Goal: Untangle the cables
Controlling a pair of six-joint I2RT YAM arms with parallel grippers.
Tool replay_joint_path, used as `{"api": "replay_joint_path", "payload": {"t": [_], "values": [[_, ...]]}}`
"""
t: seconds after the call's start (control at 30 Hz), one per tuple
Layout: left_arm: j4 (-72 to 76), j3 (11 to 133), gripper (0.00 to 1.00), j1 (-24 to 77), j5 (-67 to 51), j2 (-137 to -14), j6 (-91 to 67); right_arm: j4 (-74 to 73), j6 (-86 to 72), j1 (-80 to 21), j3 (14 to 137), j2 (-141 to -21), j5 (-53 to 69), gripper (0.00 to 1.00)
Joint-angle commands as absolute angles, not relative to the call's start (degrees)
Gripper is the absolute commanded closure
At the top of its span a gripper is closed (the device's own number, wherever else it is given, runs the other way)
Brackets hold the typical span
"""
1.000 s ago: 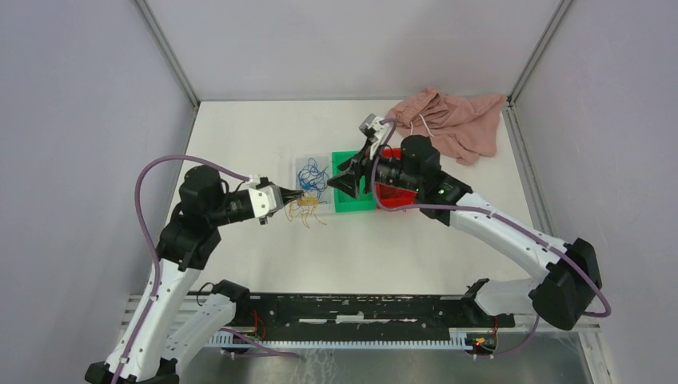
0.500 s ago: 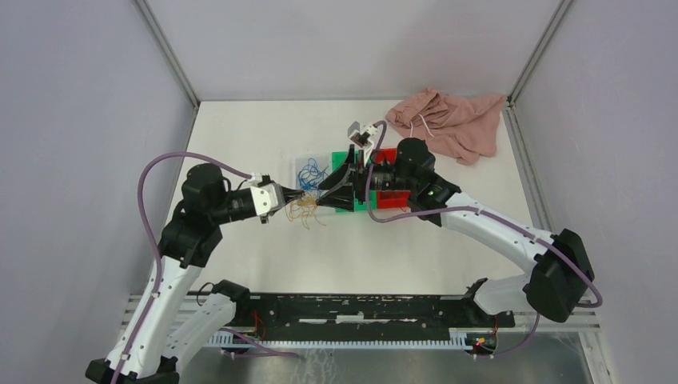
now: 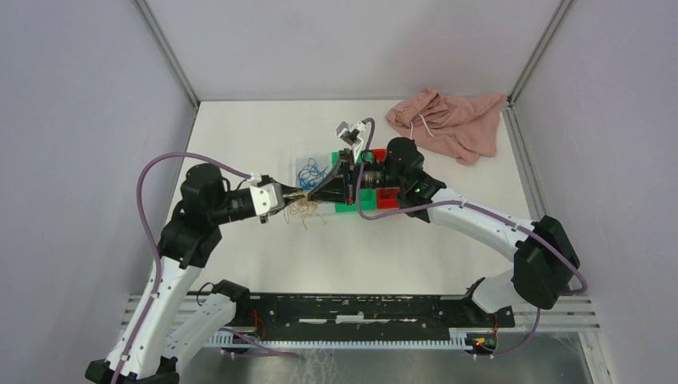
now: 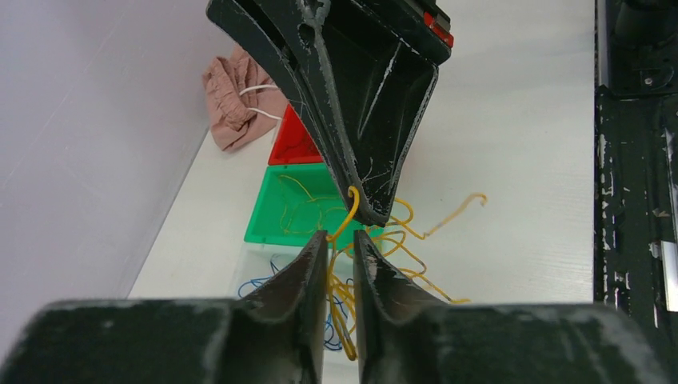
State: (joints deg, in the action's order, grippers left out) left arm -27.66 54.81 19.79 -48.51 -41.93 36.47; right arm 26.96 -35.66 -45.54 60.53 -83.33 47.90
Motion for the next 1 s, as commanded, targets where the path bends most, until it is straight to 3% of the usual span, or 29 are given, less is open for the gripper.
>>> {"api": "replay_joint_path", "payload": {"t": [0.0, 0.1, 0.27, 0.77, 0.97], "values": [[-26.8, 55.3, 0.66, 19.9, -47.2, -41.1, 37.6, 33.4, -39.0, -45.9, 62.1, -81.6, 51.0, 1.00], [-26.3, 54.3, 0.51, 19.9, -46.7, -40.5, 37.8, 31.4, -38.7, -45.9, 61.8, -80.0, 50.7, 1.00], [-25.9, 54.1, 0.49, 19.9, -48.2, -41.0, 37.1, 29.0, -38.5, -46.3, 62.2, -79.7, 51.4, 1.00], [-25.8, 54.6, 0.74, 20.0, -47.9, -39.6, 39.2, 21.3, -34.8, -47.7, 64.7, -81.4, 49.6, 1.00], [-19.1, 51.1, 0.74, 19.9, -45.9, -39.3, 35.8, 24.3, -37.5, -49.3, 65.9, -83.1, 49.1, 1.00]]}}
